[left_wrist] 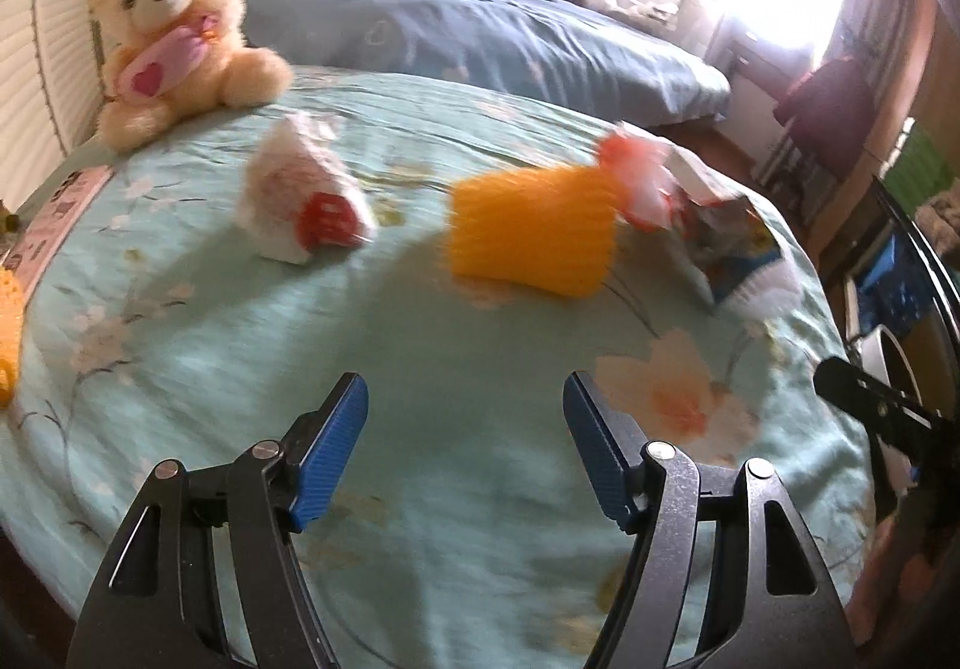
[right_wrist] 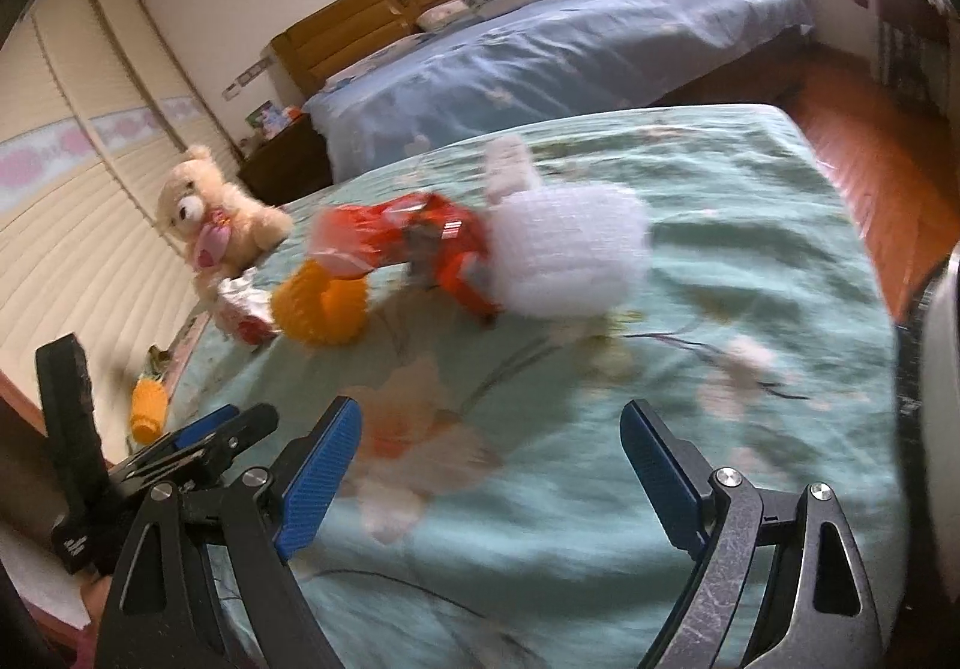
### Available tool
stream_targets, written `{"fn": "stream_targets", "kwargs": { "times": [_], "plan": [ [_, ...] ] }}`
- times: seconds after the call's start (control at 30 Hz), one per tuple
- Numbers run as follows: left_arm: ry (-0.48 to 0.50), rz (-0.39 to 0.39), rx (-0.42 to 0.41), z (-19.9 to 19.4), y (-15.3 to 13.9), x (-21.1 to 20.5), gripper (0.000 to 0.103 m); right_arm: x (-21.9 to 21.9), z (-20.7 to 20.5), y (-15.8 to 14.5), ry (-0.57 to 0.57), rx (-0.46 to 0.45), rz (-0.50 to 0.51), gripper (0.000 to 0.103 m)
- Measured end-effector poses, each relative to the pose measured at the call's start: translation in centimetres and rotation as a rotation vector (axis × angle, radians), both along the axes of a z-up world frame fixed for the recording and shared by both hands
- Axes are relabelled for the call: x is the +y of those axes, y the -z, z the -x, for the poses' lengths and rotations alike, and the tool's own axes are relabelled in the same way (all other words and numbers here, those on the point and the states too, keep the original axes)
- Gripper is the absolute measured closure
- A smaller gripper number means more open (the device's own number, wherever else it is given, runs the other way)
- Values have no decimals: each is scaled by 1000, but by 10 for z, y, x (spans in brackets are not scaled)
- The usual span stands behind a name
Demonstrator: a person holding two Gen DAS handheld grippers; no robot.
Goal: Collect trash
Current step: 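Move the right gripper to the yellow foam mesh while the left gripper approaches the white paper bag, then grasp the yellow foam mesh with the right gripper while the left gripper grasps the white crumpled paper bag, then carry the yellow mesh and white paper bag over the bin with both grippers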
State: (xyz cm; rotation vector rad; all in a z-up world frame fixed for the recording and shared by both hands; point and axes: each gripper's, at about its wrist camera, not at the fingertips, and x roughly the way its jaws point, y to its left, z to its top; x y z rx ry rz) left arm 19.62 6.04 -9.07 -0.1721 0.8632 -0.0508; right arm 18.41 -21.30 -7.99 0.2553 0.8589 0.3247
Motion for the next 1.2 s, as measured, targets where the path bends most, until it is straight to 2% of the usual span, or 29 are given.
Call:
{"fn": "stream_targets", "kwargs": {
  "times": [0.33,0.5,0.77,0.8,0.83,0.87,0.9,0.93,1.03,1.2],
  "plan": [
    [-65,-9,-15,-23,-3,55,34,72,-19,-1,-127,-28,0,15],
    [-55,-16,-16,-43,-3,74,34,94,-36,5,-138,-21,-11,26],
    [-33,10,14,-75,9,87,34,117,-68,16,-139,7,-49,30],
    [-29,5,17,-77,11,86,37,119,-71,18,-140,10,-55,33],
    [-21,4,18,-79,12,85,49,121,-74,19,-142,13,-60,37],
    [-11,6,23,-80,14,85,58,124,-77,20,-146,17,-64,52],
    [1,7,32,-81,16,83,71,126,-79,22,-151,22,-61,63],
    [7,2,32,-80,17,81,73,128,-80,23,-154,25,-57,76],
    [21,-9,16,-74,15,78,79,129,-76,22,-161,11,-60,86],
    [21,18,4,-49,8,74,80,126,-56,16,-198,15,-80,89]
  ]
}}
